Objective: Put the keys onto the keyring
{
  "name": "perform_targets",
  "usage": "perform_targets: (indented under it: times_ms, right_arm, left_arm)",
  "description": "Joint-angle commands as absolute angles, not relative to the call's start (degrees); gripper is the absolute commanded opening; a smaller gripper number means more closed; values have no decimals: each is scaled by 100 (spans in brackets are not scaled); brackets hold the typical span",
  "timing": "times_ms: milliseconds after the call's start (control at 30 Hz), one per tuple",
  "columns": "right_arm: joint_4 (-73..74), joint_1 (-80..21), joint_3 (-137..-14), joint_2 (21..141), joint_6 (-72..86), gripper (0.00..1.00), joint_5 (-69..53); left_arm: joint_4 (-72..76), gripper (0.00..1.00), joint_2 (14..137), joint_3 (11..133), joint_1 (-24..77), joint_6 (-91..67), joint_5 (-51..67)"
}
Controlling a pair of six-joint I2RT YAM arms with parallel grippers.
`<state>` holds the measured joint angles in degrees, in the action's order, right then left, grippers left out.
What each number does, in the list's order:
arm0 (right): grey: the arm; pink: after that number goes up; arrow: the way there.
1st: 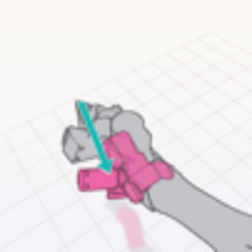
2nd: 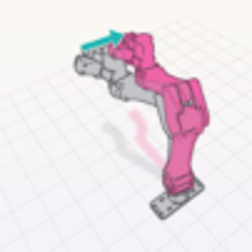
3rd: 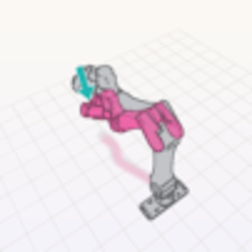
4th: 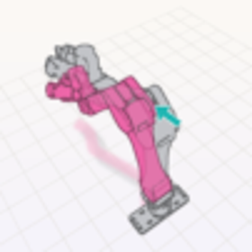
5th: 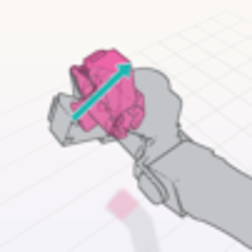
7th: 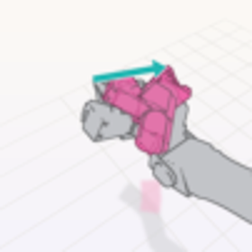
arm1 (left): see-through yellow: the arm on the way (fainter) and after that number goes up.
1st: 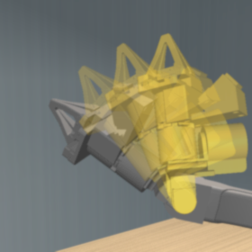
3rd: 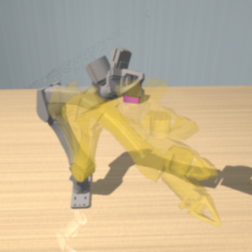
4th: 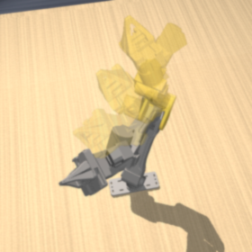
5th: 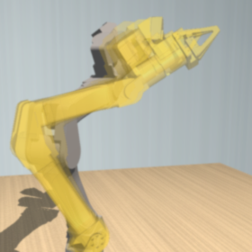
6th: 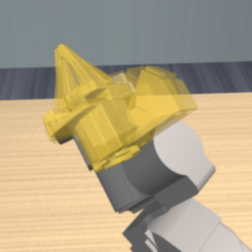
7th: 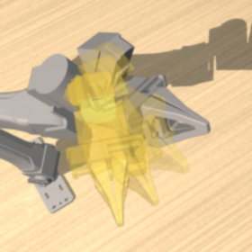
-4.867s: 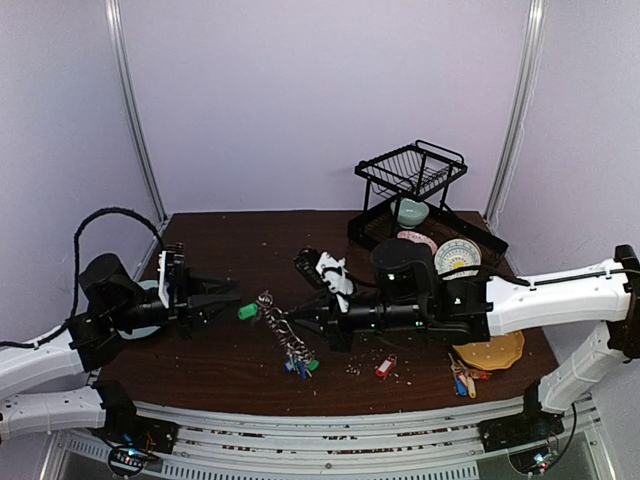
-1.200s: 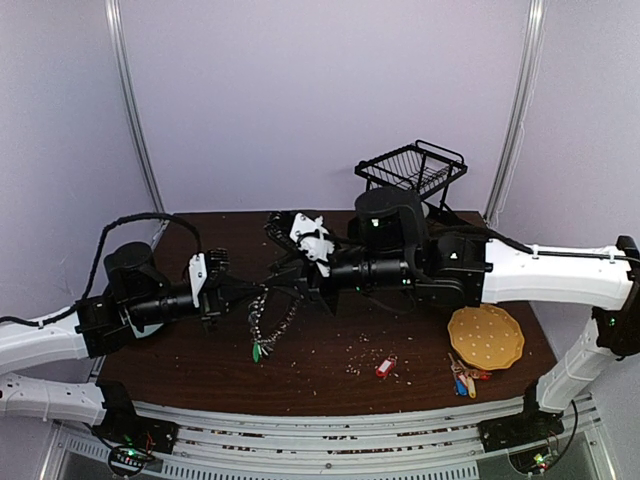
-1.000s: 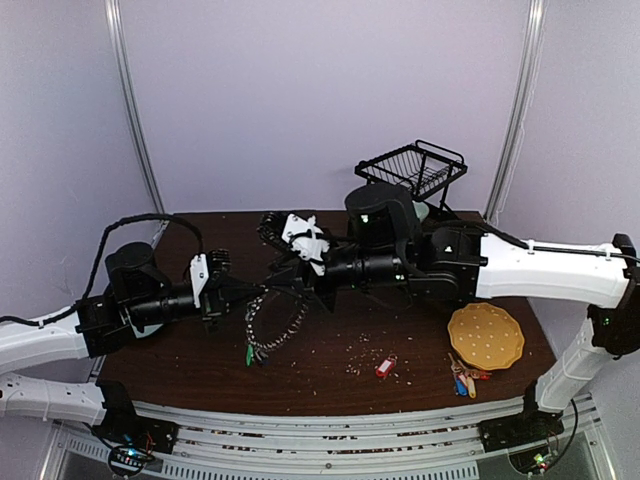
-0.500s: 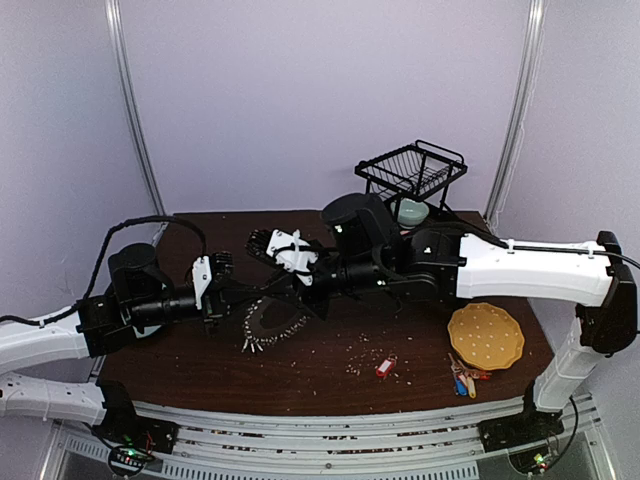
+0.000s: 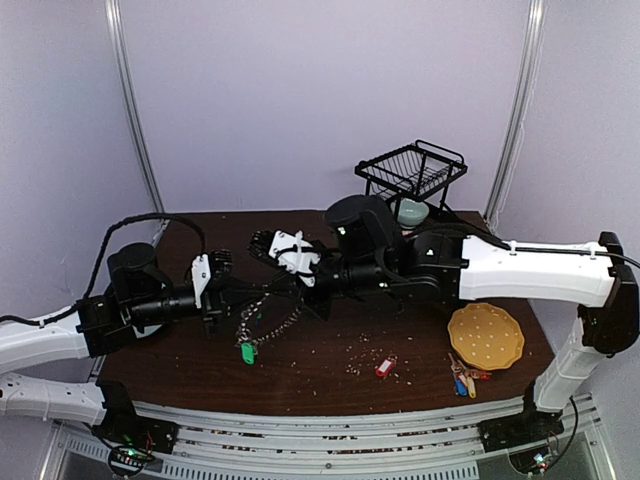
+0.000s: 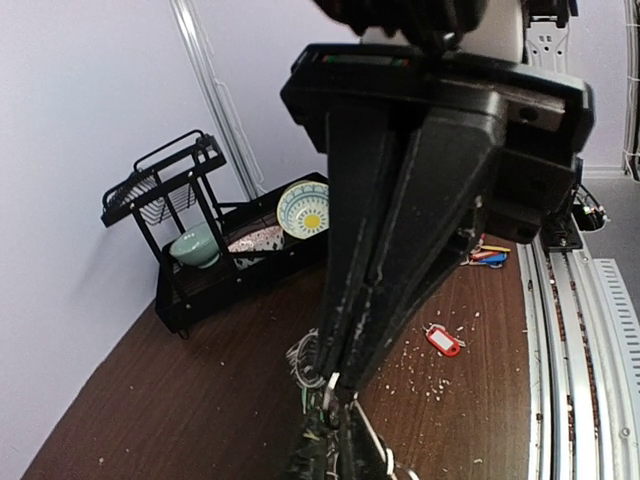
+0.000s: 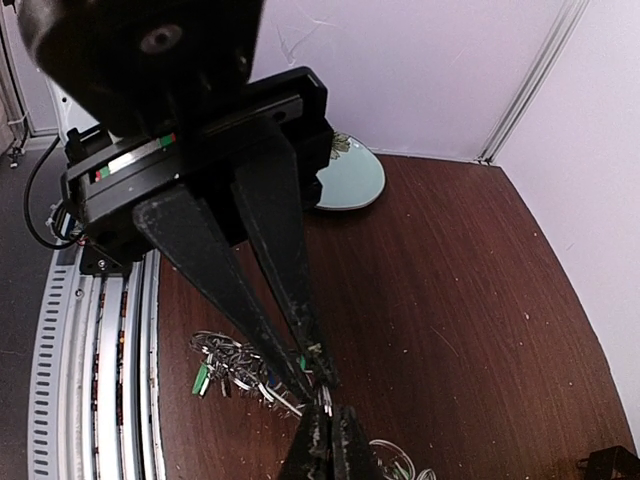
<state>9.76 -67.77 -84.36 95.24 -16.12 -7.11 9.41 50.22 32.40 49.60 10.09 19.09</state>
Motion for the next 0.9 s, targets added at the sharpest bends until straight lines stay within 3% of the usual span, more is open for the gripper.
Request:
perform_targets:
  times_ms: [0,167,333,567,867]
  right_arm:
    - [-463,-6588,-7568,8871,-1004,0,-1277]
    - [-3217,-6556,-6123,8311,-364,0,-2305]
    - [-4440,-6558,-5648,8379,66,0,-2664]
    - [-5088,-6561,-5459,8568,364,0,-2553]
    - [-5335,-6619,-5431,8722,425,0,-2194]
  left_arm:
    - [1876,21,4888,3266,4993,775,2194]
    - [1811,20,4882,3338,4984,744,2113]
    - [2086,30,5033,3256,4983,736,3126]
    - [2259,22,5219,3236,4983,701,3775]
    - [2891,20,5079,3037,4984,277,3333]
